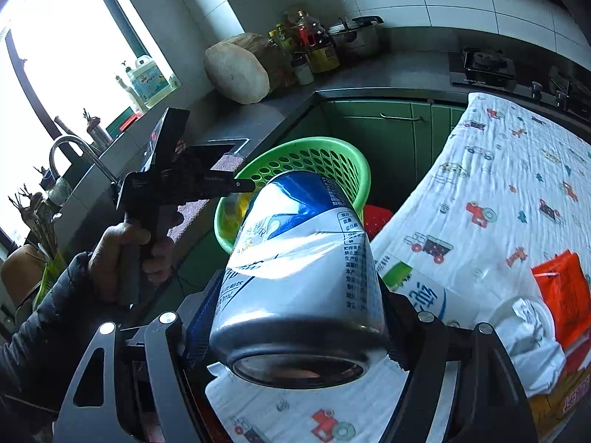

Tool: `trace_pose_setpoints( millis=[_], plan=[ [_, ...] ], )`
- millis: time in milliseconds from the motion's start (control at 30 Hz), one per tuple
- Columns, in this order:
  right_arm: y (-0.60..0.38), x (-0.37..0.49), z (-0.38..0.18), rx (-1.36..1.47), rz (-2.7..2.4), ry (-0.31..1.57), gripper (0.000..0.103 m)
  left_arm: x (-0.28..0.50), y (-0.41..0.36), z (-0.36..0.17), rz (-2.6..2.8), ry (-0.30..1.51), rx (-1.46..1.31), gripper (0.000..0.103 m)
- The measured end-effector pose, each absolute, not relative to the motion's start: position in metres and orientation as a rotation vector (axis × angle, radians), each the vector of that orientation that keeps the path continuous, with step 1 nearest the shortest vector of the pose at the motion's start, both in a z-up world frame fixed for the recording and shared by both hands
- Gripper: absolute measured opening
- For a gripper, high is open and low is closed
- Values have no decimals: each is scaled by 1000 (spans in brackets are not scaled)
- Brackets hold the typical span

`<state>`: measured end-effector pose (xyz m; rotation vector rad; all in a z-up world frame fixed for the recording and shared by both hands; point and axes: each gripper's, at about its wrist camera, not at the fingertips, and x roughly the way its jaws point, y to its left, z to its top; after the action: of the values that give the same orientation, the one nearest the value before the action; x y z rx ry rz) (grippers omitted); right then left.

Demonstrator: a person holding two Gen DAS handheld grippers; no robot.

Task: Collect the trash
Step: 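Carry the can with the right tool and wrapper with the left into the green basket, release, then move both open tools back over the table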

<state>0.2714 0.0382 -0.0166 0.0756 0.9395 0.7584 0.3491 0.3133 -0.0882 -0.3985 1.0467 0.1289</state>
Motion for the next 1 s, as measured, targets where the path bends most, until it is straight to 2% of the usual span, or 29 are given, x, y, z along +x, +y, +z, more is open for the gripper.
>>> trace_pose_setpoints(
  millis=[133, 533, 733, 867, 1000],
  plan=[
    [69, 293, -24, 38, 754, 943, 72, 345, 327, -91, 135, 1038, -426, 55],
    [160, 354, -61, -69, 734, 1017, 72, 310, 358, -74, 160, 966, -494, 68],
    [185, 371, -82, -89, 729, 1067, 72, 297, 363, -72, 182, 959, -498, 70],
    [183, 369, -79, -69, 753, 1056, 80, 291, 363, -70, 192, 960, -491, 70],
    [165, 356, -63, -58, 757, 1014, 80, 288, 359, -64, 190, 946, -490, 74]
  ],
)
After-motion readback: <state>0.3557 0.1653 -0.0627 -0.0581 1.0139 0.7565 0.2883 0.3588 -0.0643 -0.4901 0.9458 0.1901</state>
